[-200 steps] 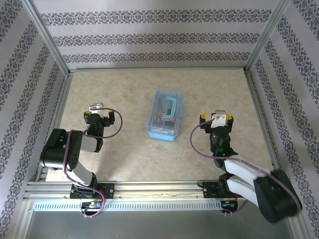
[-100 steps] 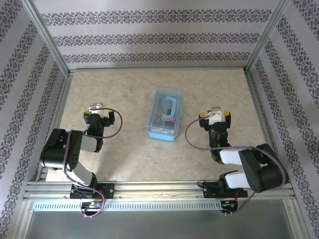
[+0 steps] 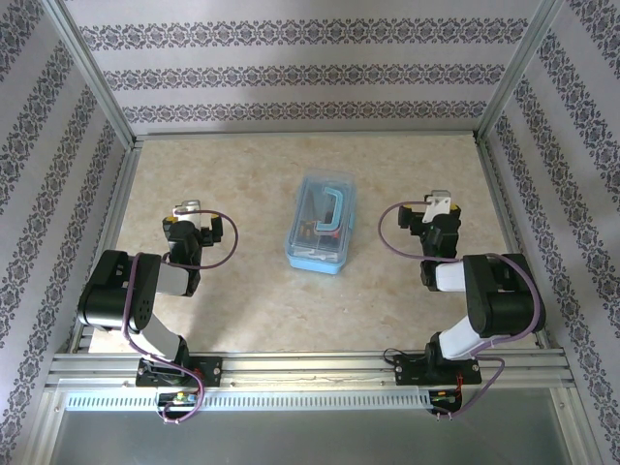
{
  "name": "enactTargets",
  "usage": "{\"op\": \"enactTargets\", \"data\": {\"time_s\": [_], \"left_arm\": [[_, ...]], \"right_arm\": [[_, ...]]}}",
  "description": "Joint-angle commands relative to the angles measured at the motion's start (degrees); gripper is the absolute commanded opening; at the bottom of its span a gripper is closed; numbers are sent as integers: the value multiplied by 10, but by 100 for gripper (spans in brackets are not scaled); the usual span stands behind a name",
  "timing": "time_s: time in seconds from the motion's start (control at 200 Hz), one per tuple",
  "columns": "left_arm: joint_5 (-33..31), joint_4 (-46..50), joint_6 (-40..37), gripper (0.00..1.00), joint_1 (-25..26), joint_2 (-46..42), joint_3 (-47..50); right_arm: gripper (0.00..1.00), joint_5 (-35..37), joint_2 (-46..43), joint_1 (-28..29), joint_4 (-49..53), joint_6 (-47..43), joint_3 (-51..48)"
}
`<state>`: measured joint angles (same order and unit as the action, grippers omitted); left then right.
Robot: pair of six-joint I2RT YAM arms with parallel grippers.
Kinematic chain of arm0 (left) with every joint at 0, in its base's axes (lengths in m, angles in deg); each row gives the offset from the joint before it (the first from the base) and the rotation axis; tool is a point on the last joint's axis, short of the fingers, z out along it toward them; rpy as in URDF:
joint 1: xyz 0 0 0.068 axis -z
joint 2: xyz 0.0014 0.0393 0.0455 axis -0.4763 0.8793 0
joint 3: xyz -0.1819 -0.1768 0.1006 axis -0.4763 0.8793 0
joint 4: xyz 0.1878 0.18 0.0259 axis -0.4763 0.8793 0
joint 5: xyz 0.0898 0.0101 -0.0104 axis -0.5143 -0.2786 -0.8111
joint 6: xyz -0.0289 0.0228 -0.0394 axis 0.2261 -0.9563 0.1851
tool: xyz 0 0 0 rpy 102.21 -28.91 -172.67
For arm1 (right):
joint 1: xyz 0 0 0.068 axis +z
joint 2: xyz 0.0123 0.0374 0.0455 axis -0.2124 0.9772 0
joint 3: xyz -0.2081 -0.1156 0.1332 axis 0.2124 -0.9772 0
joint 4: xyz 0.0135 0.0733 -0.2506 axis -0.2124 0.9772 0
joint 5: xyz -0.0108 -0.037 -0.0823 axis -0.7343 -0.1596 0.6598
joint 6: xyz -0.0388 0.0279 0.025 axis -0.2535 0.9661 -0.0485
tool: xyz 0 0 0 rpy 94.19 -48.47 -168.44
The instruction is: Pack the tool kit
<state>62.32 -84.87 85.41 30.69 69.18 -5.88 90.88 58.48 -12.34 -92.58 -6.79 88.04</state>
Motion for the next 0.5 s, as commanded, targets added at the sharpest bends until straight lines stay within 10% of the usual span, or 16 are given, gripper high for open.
{"op": "enactTargets", "data": {"time_s": [0.0, 0.495], "left_arm": [[7, 3, 6, 99, -5, -3, -8], [58, 14, -11, 99, -5, -4, -12]], "right_arm": [[98, -42, -5, 2, 27, 21, 1], [98, -20, -5, 19, 21, 5, -2]]}}
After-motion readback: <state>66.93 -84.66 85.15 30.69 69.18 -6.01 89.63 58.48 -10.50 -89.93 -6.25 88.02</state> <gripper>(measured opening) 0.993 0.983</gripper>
